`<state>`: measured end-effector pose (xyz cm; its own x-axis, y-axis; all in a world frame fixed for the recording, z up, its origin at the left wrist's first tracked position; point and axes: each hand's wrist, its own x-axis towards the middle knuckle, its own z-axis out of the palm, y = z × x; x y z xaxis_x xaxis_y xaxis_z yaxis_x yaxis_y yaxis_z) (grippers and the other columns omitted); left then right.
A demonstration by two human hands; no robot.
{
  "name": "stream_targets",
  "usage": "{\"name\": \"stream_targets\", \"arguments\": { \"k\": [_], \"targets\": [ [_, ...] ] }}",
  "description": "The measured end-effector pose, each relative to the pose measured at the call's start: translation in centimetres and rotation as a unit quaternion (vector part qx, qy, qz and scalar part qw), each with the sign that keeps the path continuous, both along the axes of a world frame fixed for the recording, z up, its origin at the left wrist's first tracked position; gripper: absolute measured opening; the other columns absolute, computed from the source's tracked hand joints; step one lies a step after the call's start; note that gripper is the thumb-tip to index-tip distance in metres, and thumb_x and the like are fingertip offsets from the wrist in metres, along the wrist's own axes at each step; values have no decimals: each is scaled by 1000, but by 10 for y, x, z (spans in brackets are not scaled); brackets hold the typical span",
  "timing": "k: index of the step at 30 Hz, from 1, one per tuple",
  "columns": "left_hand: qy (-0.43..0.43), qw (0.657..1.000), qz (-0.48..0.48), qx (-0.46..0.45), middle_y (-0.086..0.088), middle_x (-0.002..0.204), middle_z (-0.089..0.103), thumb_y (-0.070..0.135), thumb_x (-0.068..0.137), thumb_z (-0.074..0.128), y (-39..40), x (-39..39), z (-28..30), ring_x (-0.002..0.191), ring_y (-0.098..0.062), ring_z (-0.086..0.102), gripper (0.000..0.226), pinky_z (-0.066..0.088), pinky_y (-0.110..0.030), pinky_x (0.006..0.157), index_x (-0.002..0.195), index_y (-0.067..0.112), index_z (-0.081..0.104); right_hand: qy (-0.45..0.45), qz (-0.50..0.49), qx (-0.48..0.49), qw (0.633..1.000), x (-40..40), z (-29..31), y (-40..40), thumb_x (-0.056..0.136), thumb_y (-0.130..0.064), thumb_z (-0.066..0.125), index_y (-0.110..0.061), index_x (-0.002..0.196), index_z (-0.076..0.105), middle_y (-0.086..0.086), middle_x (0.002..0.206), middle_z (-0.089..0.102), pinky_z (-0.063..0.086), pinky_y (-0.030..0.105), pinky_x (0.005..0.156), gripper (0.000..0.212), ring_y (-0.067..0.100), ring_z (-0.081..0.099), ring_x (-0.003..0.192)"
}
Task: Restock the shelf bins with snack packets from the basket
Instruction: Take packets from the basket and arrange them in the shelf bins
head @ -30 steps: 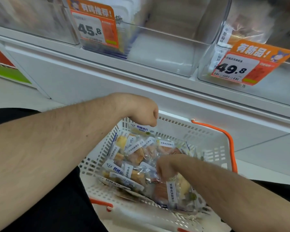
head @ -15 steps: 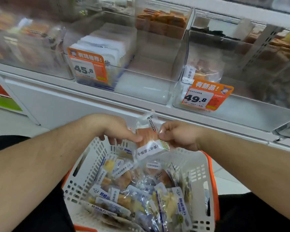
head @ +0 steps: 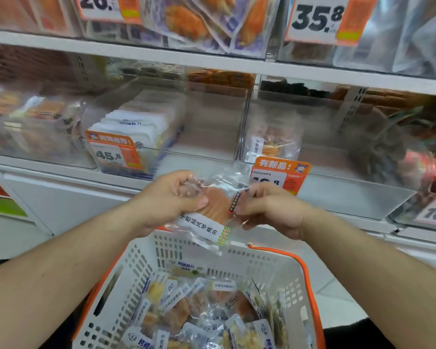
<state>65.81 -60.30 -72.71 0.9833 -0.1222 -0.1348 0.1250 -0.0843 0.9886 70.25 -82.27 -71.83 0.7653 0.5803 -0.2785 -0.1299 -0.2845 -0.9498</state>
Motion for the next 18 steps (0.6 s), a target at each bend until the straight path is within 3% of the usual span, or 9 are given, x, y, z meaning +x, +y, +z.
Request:
{"name": "stream_targets", "arguments": {
  "k": [2,4,7,9,11,12,15,18],
  "targets": [
    [-37,995,-55,69,-21,89,66,20,68,89,-4,5,14,74,-21,58,38,48,-36,74,99,25,67,-17,-57,49,997,6,16,-8,87,3,63,-10,85,63,9,79,70,47,31,63,13,19,63,65],
    [-84,978,-97,165,-20,97,67,20,74,82,-12,13,29,75,-18,55,33,47,-37,76,100,35,68,-34,-78,82,993,11,31,-18,83,1,69,-9,91,64,9,81,71,48,32,67,14,21,65,69],
    [-148,930,-142,306,10,83,62,17,85,76,-33,33,62,64,0,52,35,46,-24,71,105,43,61,-78,-56,71,993,13,48,-30,74,1,77,-7,100,67,13,82,71,54,31,69,29,26,67,74],
    [-200,889,-160,379,21,87,62,21,85,75,-50,47,85,69,3,54,36,44,-19,68,108,44,58,-132,-81,42,987,15,54,-34,80,3,74,-8,101,69,23,81,70,53,37,63,25,32,64,75],
    [-236,862,-159,420,20,88,61,24,83,76,-64,63,104,72,0,54,32,43,-14,65,107,38,59,-187,-139,13,972,20,61,-40,85,0,72,-9,96,68,26,80,70,51,43,59,15,34,64,70],
    [-246,853,-148,436,16,86,61,28,83,76,-70,71,111,71,-1,54,29,42,-12,63,105,35,58,-206,-169,6,964,25,64,-45,86,1,71,-10,92,67,22,76,71,54,40,59,13,31,66,67],
    [-267,868,-67,412,9,79,64,40,91,65,-84,99,121,64,-5,56,16,45,-20,58,94,24,63,-241,-249,10,938,37,75,-64,87,2,69,-14,86,66,3,65,70,53,26,57,16,12,66,59],
    [-226,928,4,296,2,76,66,42,104,37,-91,120,120,64,-12,60,40,45,-28,62,87,16,63,-267,-339,17,902,53,78,-85,87,0,70,-18,82,65,1,73,67,52,22,62,20,8,62,62]
  ]
}}
